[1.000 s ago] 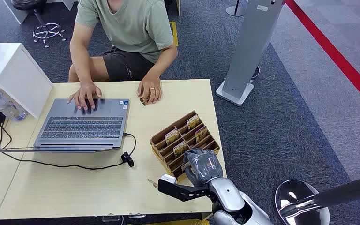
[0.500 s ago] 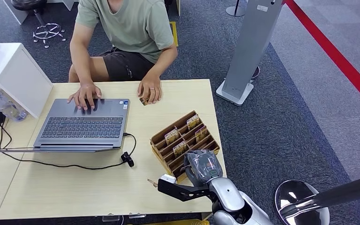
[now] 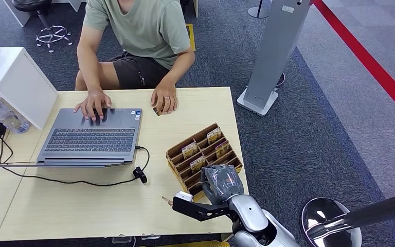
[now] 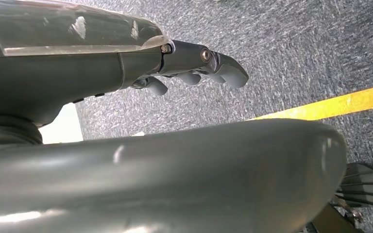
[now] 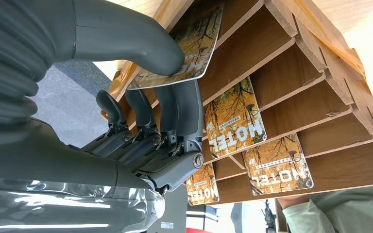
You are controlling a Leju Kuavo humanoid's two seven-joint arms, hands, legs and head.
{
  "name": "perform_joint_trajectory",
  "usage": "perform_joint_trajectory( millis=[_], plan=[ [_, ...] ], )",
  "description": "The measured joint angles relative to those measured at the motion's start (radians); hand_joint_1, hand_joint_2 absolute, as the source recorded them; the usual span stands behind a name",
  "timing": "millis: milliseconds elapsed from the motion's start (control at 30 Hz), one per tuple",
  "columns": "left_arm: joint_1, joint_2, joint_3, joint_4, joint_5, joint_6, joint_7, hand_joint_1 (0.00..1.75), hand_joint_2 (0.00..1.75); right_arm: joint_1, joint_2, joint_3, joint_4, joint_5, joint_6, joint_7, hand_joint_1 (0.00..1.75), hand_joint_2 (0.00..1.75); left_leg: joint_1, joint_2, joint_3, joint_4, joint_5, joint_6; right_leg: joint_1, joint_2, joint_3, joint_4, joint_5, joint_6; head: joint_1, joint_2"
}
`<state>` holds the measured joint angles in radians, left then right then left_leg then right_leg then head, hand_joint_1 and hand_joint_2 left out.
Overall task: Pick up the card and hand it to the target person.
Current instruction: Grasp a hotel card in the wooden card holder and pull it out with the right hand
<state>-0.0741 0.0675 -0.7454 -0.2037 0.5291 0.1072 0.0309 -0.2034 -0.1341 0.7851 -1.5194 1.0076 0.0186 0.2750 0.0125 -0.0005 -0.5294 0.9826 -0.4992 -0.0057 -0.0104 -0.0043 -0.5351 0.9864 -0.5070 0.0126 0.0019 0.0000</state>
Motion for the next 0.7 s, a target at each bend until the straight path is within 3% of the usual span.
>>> perform_joint_trajectory(
  millis=[433,700],
  plan=[
    [0.0,0.0,0.0,0.0,0.013,-0.004,-0.009,0.0,0.0,-0.001,0.002,0.0,-0.008,0.008,-0.018,-0.014,1.41,1.75,0.0,0.0,0.0,0.0,0.0,0.0,0.0,0.0,0.0,0.0,0.0,0.0,0.0,0.0],
    [0.0,0.0,0.0,0.0,0.02,-0.003,-0.019,0.0,0.0,-0.034,0.002,-0.003,-0.096,0.024,-0.051,-0.038,1.41,1.75,0.0,0.0,0.0,0.0,0.0,0.0,0.0,0.0,0.0,0.0,0.0,0.0,0.0,0.0]
  ],
)
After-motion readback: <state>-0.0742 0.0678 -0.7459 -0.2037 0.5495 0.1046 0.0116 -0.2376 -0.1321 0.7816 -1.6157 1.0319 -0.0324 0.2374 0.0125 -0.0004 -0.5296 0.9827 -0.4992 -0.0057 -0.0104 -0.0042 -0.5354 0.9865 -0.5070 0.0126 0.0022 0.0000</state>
